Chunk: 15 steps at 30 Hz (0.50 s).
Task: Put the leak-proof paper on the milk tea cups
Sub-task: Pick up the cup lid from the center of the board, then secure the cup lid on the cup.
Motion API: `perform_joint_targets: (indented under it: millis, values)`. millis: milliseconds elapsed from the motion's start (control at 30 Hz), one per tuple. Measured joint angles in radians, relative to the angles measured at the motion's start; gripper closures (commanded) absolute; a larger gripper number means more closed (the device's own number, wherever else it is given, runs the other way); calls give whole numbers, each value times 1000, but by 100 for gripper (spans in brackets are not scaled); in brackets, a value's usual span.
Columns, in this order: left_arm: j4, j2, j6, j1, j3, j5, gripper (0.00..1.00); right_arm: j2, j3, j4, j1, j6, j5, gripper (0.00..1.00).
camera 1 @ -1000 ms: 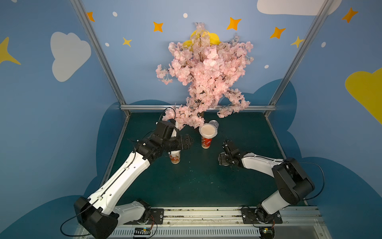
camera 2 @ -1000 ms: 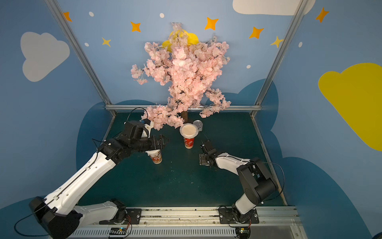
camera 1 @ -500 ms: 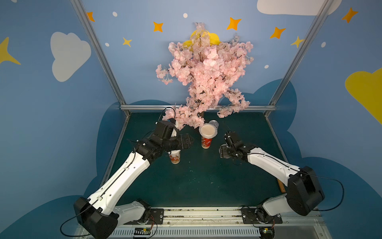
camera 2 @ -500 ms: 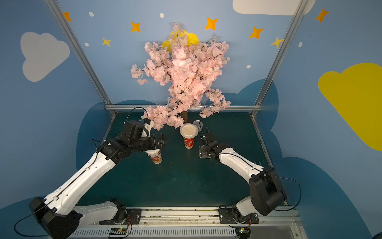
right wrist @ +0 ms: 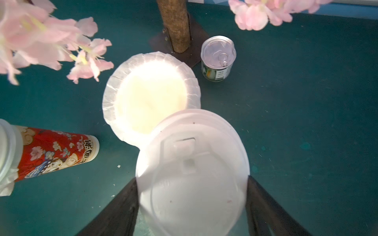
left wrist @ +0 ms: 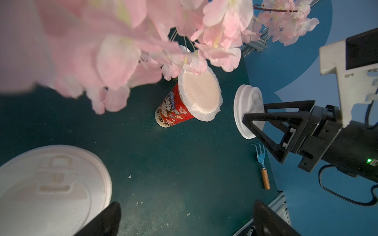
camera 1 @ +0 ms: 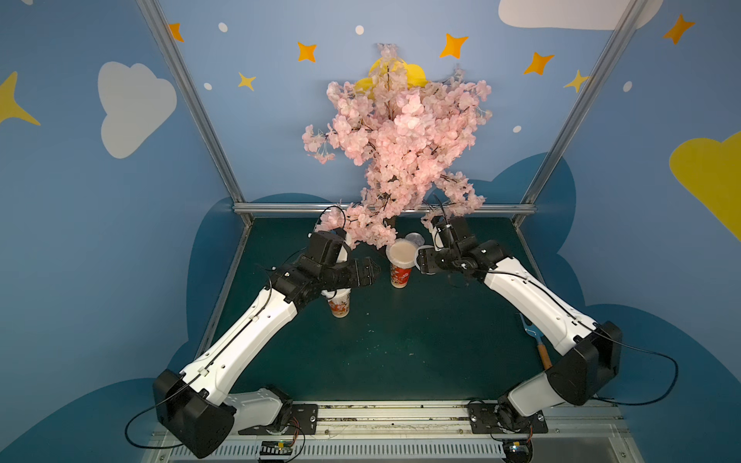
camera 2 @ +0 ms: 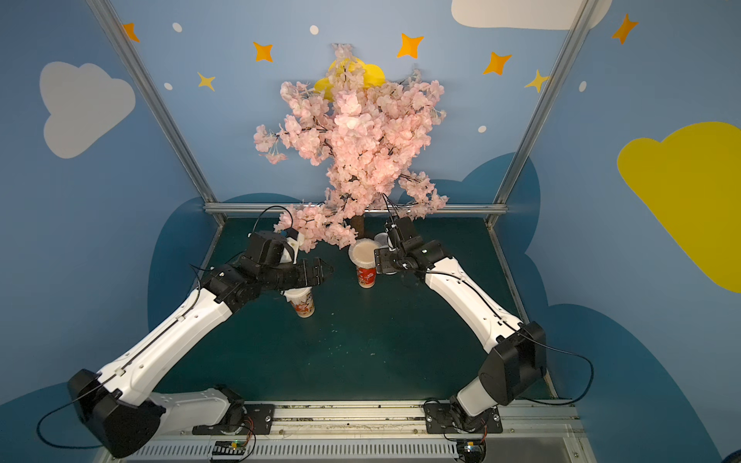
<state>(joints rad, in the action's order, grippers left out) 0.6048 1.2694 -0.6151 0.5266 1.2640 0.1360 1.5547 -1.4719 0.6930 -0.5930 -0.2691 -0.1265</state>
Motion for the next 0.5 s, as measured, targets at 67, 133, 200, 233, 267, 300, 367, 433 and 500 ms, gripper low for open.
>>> perform_joint_targets:
  millis: [67,133,200,233,267,300,367,433,500]
  values:
    - [-6,8,2,0,10,4,0,36,-42,11,0,16,25,22]
    - [-13,18,2,0,21,7,0,83,-108,28,0,28,48,22]
    - [-18,27,3,0,31,10,0,134,-185,43,-1,40,70,22]
    - [-21,33,4,0,34,11,0,159,-222,51,-1,46,80,22]
    - [-25,39,6,0,37,13,0,183,-259,61,-1,50,90,22]
    - [-27,42,6,0,38,14,0,199,-282,68,-2,53,94,22]
    - [-28,53,6,0,43,18,0,231,-325,86,-4,65,106,22]
    - [-30,62,7,0,47,21,0,264,-367,106,-8,74,111,22]
    - [-30,68,8,0,49,22,0,302,-421,140,-11,87,111,22]
